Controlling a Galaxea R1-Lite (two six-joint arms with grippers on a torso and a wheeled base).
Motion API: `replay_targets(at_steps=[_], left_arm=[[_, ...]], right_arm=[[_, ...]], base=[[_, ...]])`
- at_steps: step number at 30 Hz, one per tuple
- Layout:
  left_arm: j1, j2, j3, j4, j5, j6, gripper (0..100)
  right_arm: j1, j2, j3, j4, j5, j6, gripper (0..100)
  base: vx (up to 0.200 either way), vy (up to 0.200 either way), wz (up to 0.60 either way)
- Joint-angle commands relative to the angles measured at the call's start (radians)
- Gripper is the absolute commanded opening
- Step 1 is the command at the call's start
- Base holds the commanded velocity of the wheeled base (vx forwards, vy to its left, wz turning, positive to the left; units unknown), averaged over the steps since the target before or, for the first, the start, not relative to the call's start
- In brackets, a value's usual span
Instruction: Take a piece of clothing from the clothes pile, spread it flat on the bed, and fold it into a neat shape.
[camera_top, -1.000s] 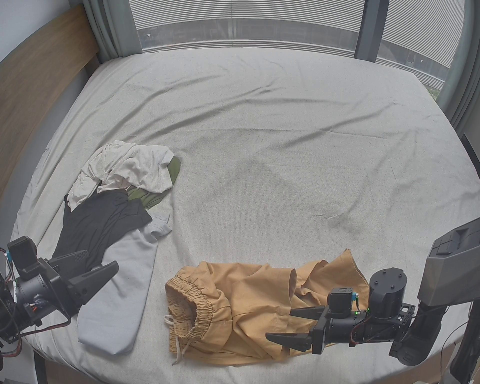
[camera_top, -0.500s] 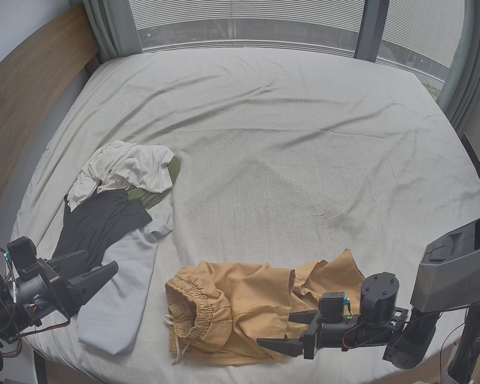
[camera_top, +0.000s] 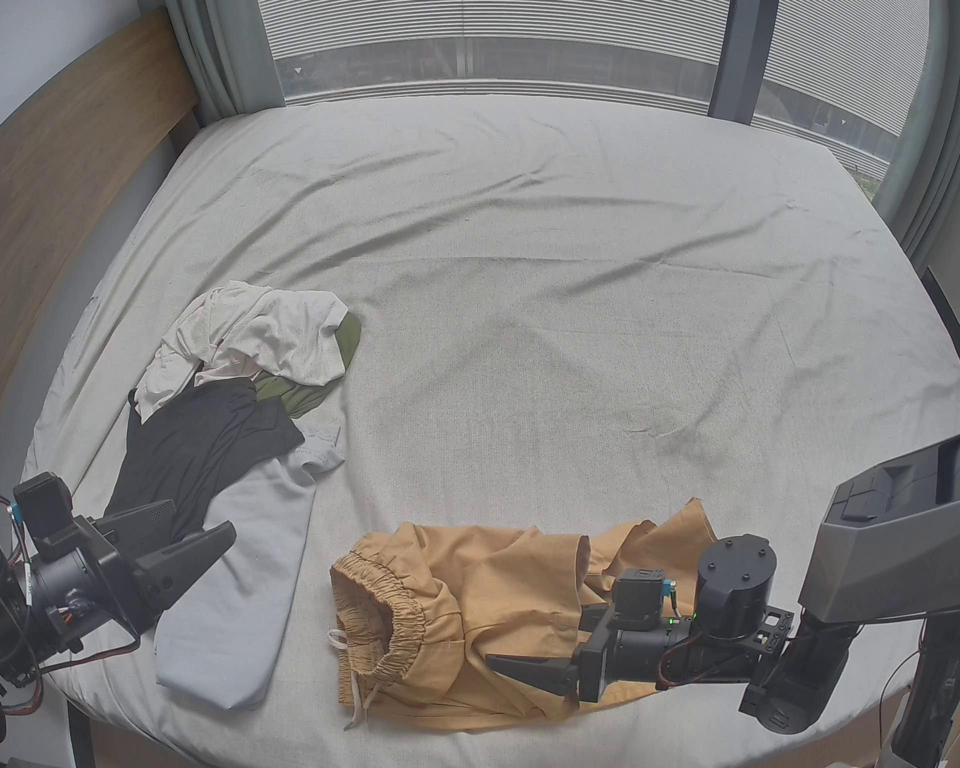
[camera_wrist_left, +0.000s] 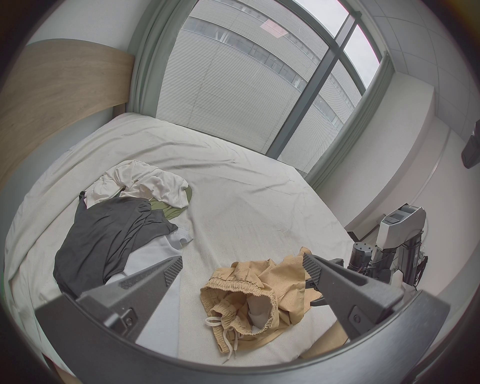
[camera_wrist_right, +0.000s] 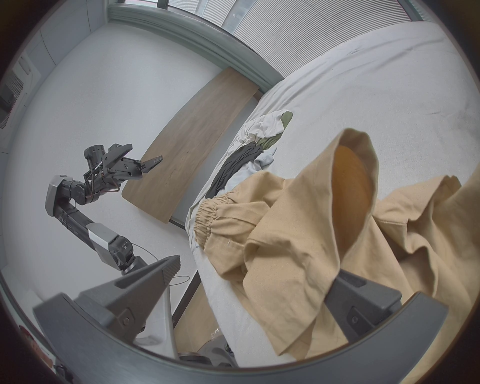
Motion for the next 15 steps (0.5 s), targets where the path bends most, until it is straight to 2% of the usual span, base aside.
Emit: replay_targets(at_steps=[1,12,13,15], left_arm=[[0.0,-0.001,-0.002,-0.001,0.001,0.0,100],[0.0,-0.003,-0.003,-0.001,0.001,0.0,100],[0.0,-0.001,-0.002,-0.001,0.001,0.0,100],[0.0,-0.003,-0.002,-0.001,0.001,0.0,100]], right_arm=[[0.008,0.024,-0.019,0.001,0.002,0.0,100],[0.009,0.036,-0.024,-0.002,-0.004,0.0,100],[0.009,0.036,-0.024,-0.002,-0.004,0.0,0],[0.011,0.038,-0.021,-0.002,-0.006,0.0,0]], base=[[0.0,0.0,0.0],[0.0,0.0,0.0],[0.0,0.0,0.0],[0.0,0.0,0.0]])
